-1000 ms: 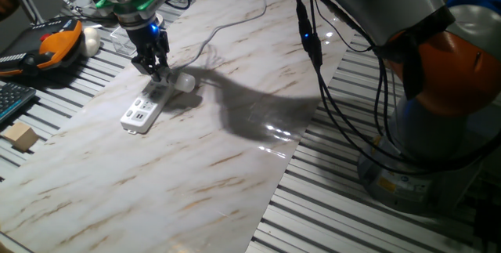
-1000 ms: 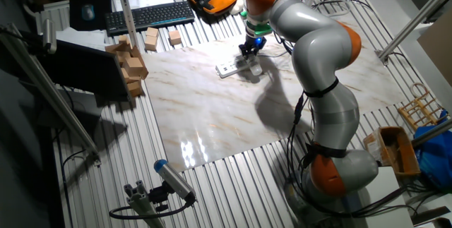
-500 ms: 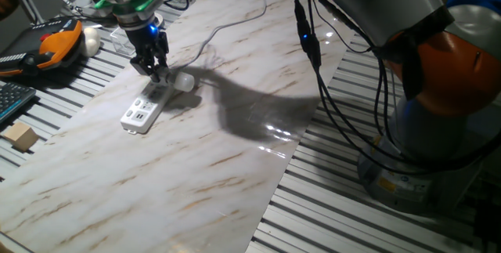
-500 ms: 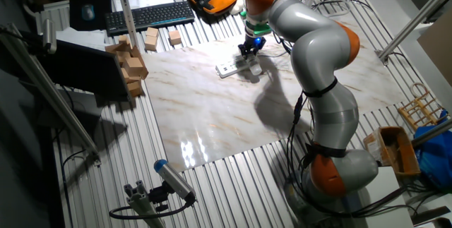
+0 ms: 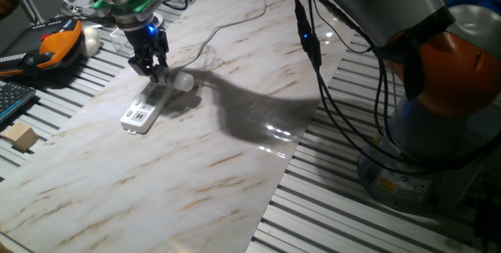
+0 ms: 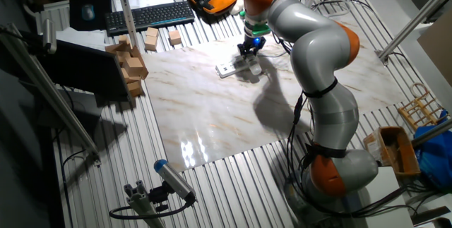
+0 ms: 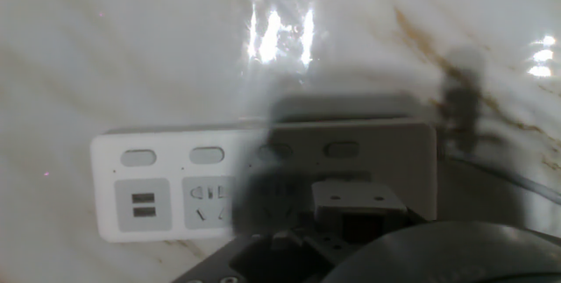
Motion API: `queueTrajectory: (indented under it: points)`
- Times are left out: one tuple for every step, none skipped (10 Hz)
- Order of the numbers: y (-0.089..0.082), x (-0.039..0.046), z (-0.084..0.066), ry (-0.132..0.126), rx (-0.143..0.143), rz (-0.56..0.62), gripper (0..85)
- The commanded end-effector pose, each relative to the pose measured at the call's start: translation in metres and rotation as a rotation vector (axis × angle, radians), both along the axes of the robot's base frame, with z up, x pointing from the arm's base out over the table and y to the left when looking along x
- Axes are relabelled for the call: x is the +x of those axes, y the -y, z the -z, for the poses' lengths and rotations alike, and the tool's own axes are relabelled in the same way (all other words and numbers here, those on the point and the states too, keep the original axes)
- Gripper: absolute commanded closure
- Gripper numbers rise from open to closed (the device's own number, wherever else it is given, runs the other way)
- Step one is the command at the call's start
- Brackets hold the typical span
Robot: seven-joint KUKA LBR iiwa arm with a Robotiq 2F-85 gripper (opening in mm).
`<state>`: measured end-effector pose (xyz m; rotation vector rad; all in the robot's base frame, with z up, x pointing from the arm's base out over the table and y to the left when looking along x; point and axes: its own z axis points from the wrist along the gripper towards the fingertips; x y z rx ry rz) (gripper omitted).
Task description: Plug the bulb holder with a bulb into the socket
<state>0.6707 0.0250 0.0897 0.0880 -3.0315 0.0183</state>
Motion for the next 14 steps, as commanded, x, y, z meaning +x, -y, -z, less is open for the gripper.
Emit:
queueTrajectory:
  points:
    - [-0.001,-0.0003,-0.003,0.0,0.001,-0.002,17.0]
    - [0.0,-0.002,-0.014,-0.005,0.002,-0.005,17.0]
    - [0.001,-0.0047,-0.03,-0.022,0.002,-0.006,17.0]
    - [0.004,-0.0076,-0.046,-0.029,0.017,-0.026,34.0]
    - [0.008,-0.0101,-0.056,-0.033,0.063,-0.045,51.0]
    - [0.012,-0.0118,-0.066,-0.041,0.092,-0.085,68.0]
    - [0.018,-0.0137,-0.076,-0.06,0.128,-0.111,85.0]
    - [0.023,-0.0197,-0.088,-0.048,0.136,-0.129,85.0]
    - [0.024,-0.025,-0.098,-0.038,0.133,-0.133,85.0]
    - [0.023,-0.0299,-0.106,-0.023,0.123,-0.135,85.0]
    - [0.023,-0.0342,-0.11,0.011,0.119,-0.146,85.0]
    - [0.022,-0.0378,-0.112,0.031,0.118,-0.16,85.0]
    - [0.021,-0.0417,-0.114,0.033,0.121,-0.163,85.0]
    - [0.019,-0.0449,-0.115,0.034,0.127,-0.161,85.0]
